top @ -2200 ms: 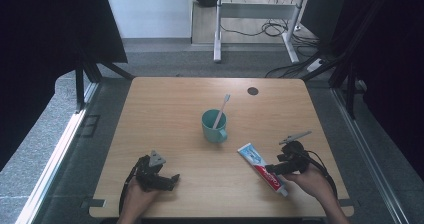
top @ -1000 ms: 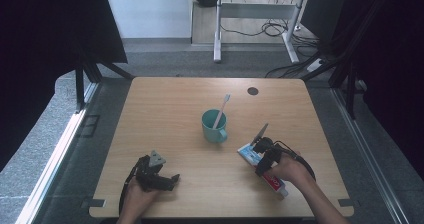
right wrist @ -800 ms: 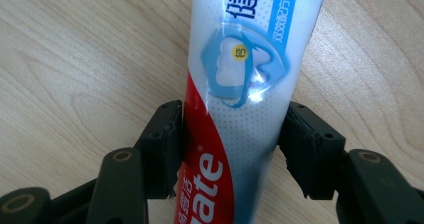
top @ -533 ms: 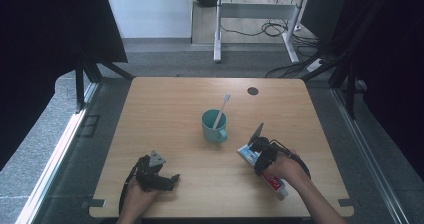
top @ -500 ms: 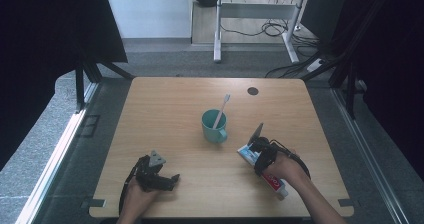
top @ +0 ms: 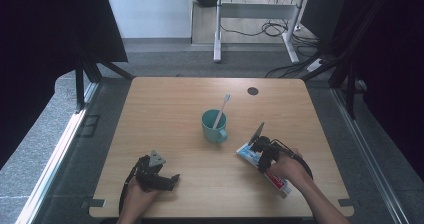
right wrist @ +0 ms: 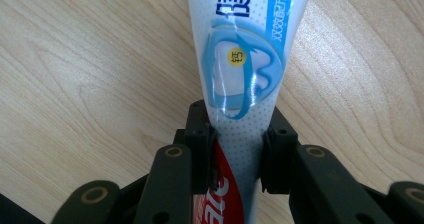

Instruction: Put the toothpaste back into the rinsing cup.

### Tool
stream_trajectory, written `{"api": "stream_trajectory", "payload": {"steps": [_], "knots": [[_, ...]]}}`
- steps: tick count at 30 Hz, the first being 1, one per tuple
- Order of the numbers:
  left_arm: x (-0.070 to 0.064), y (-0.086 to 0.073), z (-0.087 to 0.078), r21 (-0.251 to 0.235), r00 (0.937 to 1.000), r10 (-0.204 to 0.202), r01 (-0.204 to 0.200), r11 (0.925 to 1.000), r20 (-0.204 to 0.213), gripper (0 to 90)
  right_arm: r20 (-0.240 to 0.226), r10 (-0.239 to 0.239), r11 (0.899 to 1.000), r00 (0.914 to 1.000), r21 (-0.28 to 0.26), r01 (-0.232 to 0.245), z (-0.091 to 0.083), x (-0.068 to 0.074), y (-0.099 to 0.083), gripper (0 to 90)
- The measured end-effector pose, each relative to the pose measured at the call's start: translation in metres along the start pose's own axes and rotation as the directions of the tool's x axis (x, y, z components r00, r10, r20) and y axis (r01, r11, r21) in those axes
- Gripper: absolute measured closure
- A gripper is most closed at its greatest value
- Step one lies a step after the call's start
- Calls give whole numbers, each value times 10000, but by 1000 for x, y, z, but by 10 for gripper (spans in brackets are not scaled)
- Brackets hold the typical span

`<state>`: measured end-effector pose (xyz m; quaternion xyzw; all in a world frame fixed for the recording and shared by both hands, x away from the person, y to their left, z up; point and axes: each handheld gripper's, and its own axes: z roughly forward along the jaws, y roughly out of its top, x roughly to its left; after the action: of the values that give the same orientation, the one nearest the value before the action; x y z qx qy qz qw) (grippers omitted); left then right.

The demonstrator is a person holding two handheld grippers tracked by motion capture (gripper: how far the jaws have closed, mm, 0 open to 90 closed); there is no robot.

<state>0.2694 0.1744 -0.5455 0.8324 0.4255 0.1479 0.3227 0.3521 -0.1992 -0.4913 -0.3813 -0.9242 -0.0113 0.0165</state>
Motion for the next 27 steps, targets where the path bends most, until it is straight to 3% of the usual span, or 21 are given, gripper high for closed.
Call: {"api": "stream_trajectory", "payload": {"steps": [11,27], "knots": [[0,0,0,2,10000,-1,1,10000,0,1,-42,-406,9990,9992,-161,406,-4,3,-5,718],[0,0,0,-3,10000,-7,7,10000,2,2,-355,-712,9853,9968,-1580,647,-28,-2,-15,722]]}}
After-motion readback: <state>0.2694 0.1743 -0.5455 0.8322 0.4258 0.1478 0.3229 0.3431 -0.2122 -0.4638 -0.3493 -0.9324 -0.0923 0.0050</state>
